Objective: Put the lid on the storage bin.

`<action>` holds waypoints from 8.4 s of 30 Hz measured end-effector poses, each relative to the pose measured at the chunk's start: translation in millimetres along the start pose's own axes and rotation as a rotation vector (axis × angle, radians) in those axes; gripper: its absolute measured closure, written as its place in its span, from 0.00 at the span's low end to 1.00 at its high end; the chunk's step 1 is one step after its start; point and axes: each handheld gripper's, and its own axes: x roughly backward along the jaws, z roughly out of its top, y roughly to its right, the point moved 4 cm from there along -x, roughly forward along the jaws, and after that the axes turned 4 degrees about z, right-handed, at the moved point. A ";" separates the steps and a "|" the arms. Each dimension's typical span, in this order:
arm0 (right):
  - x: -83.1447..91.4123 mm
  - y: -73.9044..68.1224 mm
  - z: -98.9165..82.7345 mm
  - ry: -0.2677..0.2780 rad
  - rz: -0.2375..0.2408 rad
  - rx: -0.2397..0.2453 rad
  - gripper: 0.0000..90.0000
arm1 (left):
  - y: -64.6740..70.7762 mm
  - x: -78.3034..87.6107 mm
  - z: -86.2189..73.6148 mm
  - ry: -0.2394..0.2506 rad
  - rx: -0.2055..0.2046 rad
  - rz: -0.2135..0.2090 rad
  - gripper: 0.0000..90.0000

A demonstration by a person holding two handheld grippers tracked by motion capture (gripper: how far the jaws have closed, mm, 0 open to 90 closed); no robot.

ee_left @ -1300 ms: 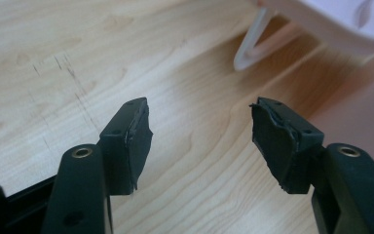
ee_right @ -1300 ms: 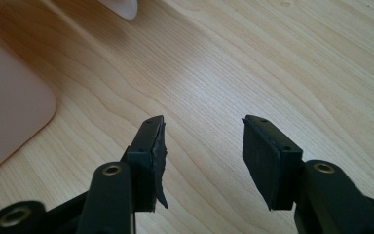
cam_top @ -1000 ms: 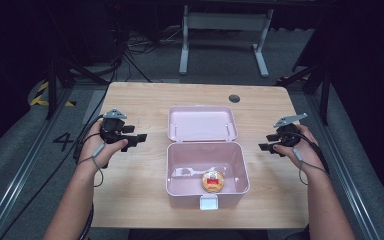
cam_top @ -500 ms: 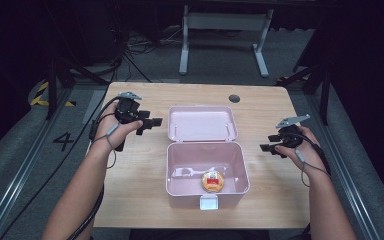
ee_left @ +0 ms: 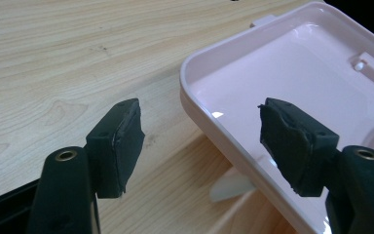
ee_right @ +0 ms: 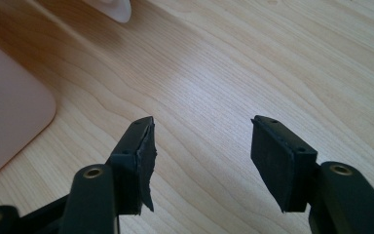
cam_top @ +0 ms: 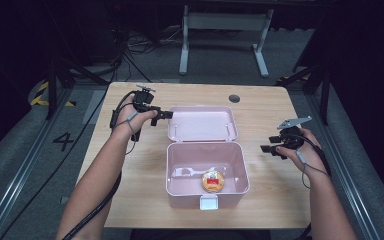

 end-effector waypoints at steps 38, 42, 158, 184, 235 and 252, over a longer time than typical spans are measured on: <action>4.8 -2.7 -12.6 0.006 -0.003 -0.011 0.47 | 2.5 -20.6 19.6 -0.009 0.097 -0.073 0.77; 5.0 -2.9 -12.1 0.007 -0.003 -0.008 0.47 | 6.2 -14.0 25.2 0.011 0.067 -0.054 0.77; 68.7 -91.3 39.4 0.070 0.170 0.170 0.79 | 128.2 144.9 -27.7 0.422 -0.469 -0.129 0.66; 82.6 -128.8 50.4 0.176 0.360 0.253 0.97 | 131.7 154.6 -50.0 0.333 -0.490 -0.142 0.64; 95.9 -144.6 56.1 0.257 0.398 0.244 1.00 | 63.9 162.0 -65.4 0.144 -0.354 -0.085 0.46; 92.6 -151.8 50.4 0.147 0.428 0.270 1.00 | 56.3 153.4 -63.3 0.155 -0.352 -0.057 0.48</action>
